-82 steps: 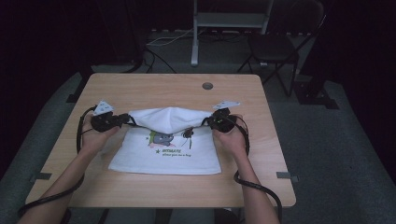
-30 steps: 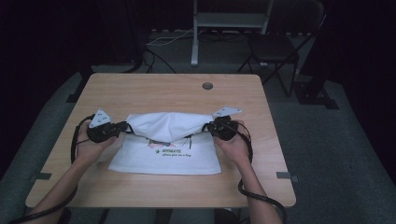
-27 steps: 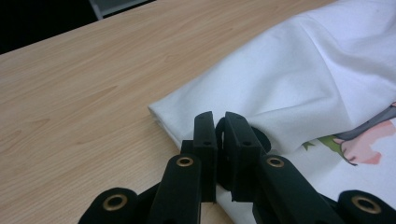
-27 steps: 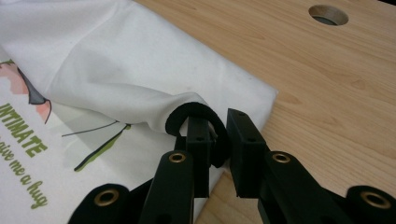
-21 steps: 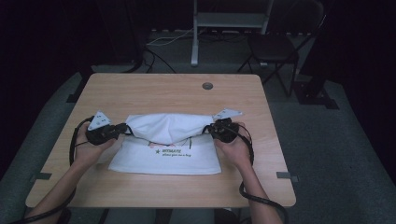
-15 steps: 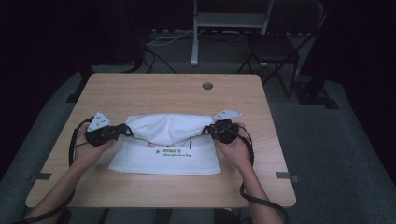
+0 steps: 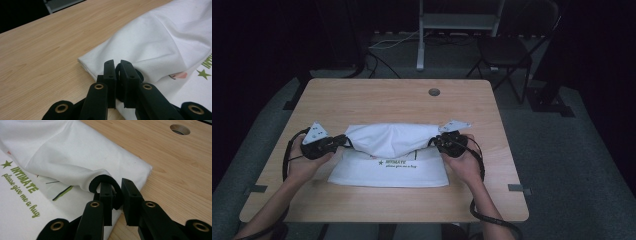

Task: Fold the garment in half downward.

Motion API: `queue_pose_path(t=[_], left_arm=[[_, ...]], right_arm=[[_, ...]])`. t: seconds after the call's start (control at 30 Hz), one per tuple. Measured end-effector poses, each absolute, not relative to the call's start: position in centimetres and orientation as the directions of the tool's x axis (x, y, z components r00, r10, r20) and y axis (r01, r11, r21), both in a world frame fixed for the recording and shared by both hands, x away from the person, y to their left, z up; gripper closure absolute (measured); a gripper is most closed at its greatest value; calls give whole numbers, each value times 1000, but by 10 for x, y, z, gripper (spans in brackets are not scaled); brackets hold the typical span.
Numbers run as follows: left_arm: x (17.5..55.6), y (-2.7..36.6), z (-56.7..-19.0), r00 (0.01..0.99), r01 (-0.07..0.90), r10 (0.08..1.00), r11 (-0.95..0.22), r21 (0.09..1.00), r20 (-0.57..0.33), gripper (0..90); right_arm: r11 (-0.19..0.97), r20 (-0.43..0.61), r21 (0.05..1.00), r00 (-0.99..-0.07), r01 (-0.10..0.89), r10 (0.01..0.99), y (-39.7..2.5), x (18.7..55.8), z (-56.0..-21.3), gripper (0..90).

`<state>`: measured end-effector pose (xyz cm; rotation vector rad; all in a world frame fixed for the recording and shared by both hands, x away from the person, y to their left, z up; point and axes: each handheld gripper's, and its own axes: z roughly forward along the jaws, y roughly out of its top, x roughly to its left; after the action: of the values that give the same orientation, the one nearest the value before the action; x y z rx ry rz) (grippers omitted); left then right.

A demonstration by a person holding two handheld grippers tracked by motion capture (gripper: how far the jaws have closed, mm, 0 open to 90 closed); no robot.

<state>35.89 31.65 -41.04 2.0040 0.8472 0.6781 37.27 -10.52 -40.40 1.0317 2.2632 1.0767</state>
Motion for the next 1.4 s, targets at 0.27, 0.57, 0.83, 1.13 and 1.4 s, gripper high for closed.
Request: queue_pose_path(t=[0.27, 0.57, 0.83, 1.13, 1.4], left_arm=[[353, 316, -409, 634, 303, 757, -429, 851, 156, 837], [347, 317, -409, 639, 297, 751, -440, 847, 166, 837], [343, 318, -409, 644, 289, 745, -448, 846, 174, 837], [337, 317, -407, 645, 274, 742, -448, 851, 183, 837], [335, 319, -407, 645, 277, 743, -446, 851, 179, 837]], right_arm=[[428, -68, 794, -636, 432, 768, -105, 368, -403, 799], [440, -79, 792, -643, 423, 761, -104, 363, -403, 799], [447, -85, 791, -647, 419, 758, -104, 359, -403, 799], [452, -90, 790, -651, 414, 754, -104, 355, -402, 799], [455, -93, 790, -653, 411, 751, -104, 352, -402, 798]])
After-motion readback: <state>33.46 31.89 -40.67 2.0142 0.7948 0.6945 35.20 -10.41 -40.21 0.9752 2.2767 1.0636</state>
